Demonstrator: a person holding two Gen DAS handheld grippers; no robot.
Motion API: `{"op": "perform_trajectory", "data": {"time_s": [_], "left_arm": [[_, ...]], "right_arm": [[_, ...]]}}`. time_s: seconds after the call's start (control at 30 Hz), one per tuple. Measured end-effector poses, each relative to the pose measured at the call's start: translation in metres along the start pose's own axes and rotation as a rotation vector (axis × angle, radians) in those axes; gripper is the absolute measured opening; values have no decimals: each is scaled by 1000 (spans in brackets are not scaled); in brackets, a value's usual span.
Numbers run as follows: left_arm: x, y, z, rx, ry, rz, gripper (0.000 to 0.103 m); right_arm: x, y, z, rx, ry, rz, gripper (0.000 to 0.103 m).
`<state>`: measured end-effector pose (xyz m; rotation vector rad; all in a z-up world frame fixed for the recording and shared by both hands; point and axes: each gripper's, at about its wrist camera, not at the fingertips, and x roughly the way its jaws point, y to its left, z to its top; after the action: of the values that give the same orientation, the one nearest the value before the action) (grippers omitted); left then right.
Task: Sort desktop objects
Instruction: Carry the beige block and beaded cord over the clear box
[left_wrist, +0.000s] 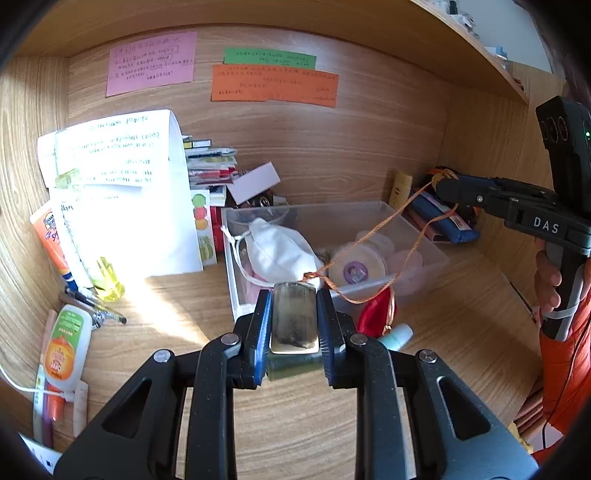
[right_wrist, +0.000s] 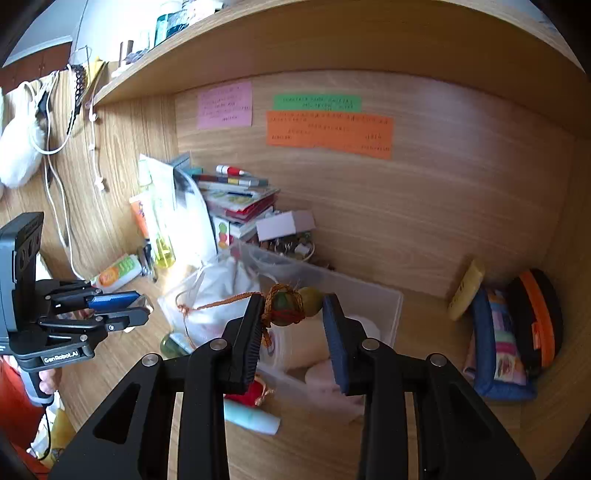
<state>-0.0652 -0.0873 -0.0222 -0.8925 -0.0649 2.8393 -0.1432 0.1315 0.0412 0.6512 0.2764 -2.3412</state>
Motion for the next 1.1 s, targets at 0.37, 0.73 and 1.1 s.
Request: {"op": "perform_trajectory", "data": {"time_s": [0.37, 0.73, 1.1], "left_arm": [[14, 14, 24, -27, -6, 9, 23], [51, 26, 26, -85, 22, 30, 23], [71, 28, 21, -99, 71, 31, 23]], "right_arm": [[17, -9, 16, 8, -10, -23, 29], [62, -32, -16, 68, 117, -21, 29], [91, -43, -40, 89, 216, -28, 29]]}}
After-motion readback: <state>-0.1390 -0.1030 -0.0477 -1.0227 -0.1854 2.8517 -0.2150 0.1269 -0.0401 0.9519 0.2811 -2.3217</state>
